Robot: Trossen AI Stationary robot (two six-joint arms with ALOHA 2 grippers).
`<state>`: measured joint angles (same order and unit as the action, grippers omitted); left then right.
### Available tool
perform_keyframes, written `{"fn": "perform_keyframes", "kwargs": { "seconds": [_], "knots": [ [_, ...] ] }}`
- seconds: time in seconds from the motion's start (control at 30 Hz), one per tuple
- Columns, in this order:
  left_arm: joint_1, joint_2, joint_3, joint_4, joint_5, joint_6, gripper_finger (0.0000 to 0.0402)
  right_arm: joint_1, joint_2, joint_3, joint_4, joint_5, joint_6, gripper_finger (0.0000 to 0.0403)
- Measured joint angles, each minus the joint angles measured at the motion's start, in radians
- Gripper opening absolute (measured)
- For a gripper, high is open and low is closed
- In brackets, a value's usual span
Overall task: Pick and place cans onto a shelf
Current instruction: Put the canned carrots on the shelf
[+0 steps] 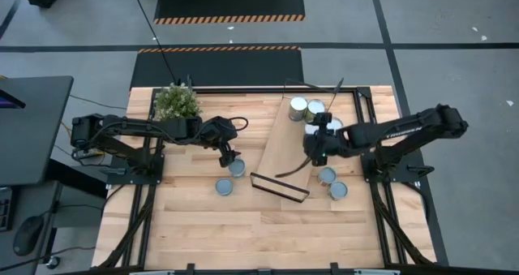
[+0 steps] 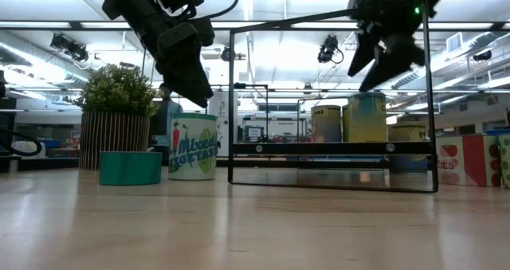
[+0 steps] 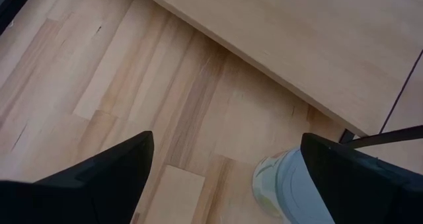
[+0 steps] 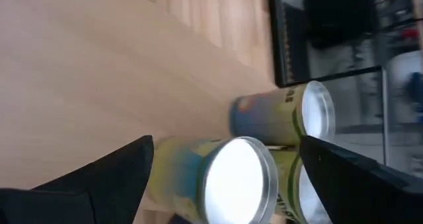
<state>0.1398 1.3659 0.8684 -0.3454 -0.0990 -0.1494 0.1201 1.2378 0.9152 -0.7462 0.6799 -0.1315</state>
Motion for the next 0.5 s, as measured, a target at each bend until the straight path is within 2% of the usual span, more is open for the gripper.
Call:
{"fn": "perform_keyframes", "kwargs": {
  "seconds": [0.23,0.5],
  "knots": [
    [0.000,0.000,0.000,0.005,0.000,0.003,0.0388,-0.007,0.006,-0.093,0.045,0.131,0.005,0.0387],
    [0.000,0.000,0.000,0.011,0.001,0.034,0.0388,-0.073,0.006,-0.102,0.089,0.138,-0.017,0.0386]
  ]
}}
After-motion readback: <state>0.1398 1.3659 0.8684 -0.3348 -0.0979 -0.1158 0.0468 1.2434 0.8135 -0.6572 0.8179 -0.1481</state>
